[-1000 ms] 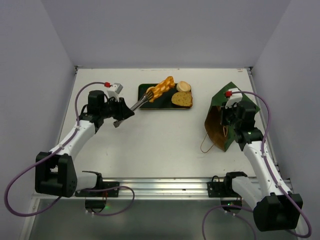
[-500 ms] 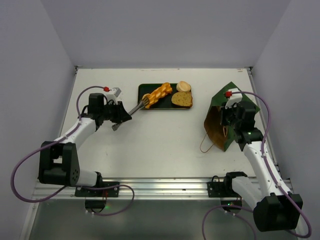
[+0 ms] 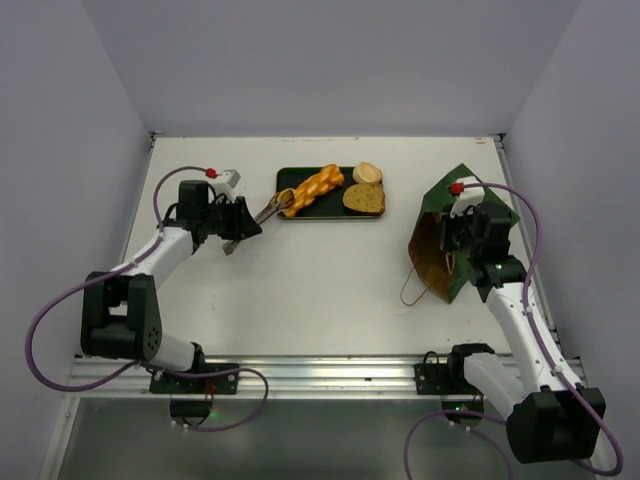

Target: Take the fake bread out of the paper bag

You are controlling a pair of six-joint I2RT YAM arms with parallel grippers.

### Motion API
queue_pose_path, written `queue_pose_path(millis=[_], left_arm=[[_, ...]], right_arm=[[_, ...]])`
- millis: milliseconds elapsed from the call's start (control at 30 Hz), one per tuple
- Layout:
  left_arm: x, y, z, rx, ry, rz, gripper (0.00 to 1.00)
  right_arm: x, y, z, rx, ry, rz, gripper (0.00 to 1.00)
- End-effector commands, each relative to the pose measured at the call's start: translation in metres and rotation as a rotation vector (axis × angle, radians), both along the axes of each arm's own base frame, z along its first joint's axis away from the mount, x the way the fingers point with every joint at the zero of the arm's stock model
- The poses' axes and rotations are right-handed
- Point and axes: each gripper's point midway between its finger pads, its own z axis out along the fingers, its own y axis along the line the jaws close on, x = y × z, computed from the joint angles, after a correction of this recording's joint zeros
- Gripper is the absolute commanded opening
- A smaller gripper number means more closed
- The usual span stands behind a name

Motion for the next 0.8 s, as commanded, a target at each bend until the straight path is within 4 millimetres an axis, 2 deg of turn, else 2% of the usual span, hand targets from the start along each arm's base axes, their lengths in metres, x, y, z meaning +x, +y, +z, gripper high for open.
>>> queue_pose_path(millis=[0, 300, 600, 733, 767], left_arm=[[0.013, 0.006, 0.016, 0.024, -0.049, 0.011, 0.45], [0.02, 0.013, 0.03, 0.053, -0.085, 0.052, 0.49], [0.032, 0.026, 0.069, 0.102, -0.187, 0.125, 0.48], [0.025, 0.023, 0.085, 0.084, -0.225, 0.107, 0.45], [0.02, 0.017, 0.091, 0.056, -0.233, 0.086, 0.41]], right_arm=[[0.007, 0.004, 0.018, 0.011, -0.079, 0.023, 0.0], [0.007, 0.003, 0.019, 0.011, -0.08, 0.022, 0.0], [0.007, 0.004, 0.019, 0.01, -0.08, 0.024, 0.0], [0.007, 0.002, 0.019, -0.018, -0.085, 0.034, 0.0], [0.006, 0.005, 0.02, -0.019, -0.088, 0.052, 0.0]])
